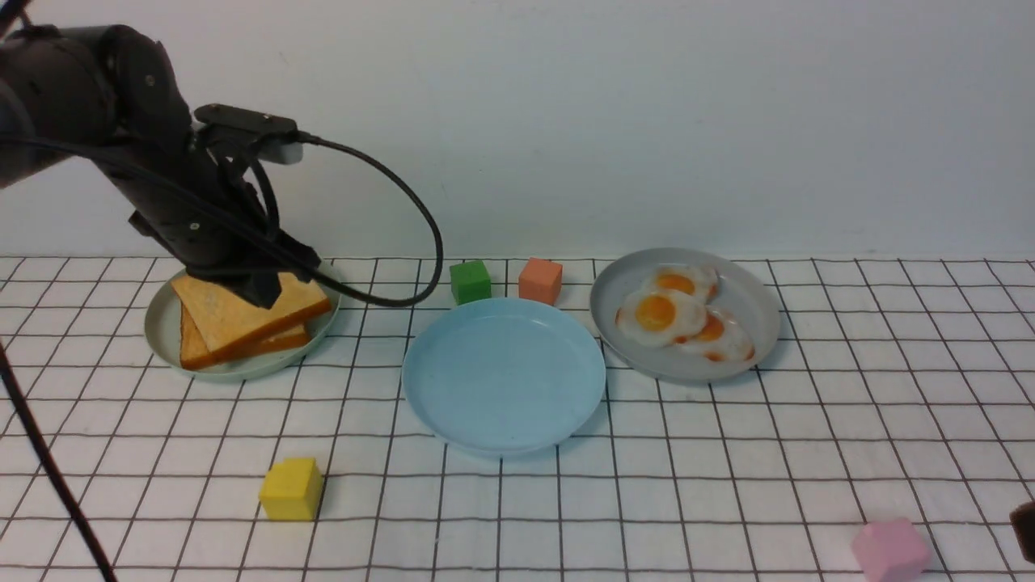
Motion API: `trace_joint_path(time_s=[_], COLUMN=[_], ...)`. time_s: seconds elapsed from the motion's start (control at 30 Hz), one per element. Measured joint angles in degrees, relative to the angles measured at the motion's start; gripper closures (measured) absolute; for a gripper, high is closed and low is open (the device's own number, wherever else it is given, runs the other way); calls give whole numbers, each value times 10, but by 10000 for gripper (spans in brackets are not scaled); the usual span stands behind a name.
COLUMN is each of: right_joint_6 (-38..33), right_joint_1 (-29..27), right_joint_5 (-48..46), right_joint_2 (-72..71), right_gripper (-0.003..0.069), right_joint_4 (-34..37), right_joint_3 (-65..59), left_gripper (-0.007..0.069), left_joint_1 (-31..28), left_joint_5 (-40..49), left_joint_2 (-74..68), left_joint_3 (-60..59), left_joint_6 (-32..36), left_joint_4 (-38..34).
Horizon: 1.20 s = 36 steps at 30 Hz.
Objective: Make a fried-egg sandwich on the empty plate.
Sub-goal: Use the left arm to grab a slice of bread
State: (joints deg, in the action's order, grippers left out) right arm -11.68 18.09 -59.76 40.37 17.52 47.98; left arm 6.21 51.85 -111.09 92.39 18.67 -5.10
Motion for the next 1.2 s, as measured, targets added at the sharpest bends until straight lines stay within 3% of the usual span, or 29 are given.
trace_joint_path(time_s=[0.17, 0.23, 0.27, 0.37, 0.57, 0.7, 0.83, 1.03, 1.2], right_joint_6=[-2, -2, -2, -2, -2, -2, -2, -2, -2], right_joint_1=[2, 2, 2, 2, 2, 2, 2, 2, 2], right_joint_5=[4, 4, 4, 4, 10, 13, 14, 13, 8], right_joint_2=[1, 1, 1, 1, 1, 1, 1, 1, 1], right_gripper=[662, 662, 662, 661, 655, 655, 652, 648, 645], right_joint_4=[-6, -7, -7, -6, -3, 5, 15, 24, 25], right_joint_3=[1, 1, 1, 1, 1, 1, 1, 1, 1], left_gripper=[487, 378, 369, 244, 194, 203, 312, 543, 582], left_joint_1=[1, 1, 1, 1, 1, 1, 1, 4, 5], left_joint_5=[-30, -57, -59, -91, -115, -120, -120, -116, -85], left_joint_2=[-51, -68, -69, -90, -126, -136, -143, -141, -110], left_joint_3=[34, 38, 38, 38, 41, 41, 46, 47, 41], left_joint_6=[15, 17, 17, 17, 17, 3, -10, -10, -13], left_joint_4=[22, 41, 43, 71, 111, 130, 137, 140, 133])
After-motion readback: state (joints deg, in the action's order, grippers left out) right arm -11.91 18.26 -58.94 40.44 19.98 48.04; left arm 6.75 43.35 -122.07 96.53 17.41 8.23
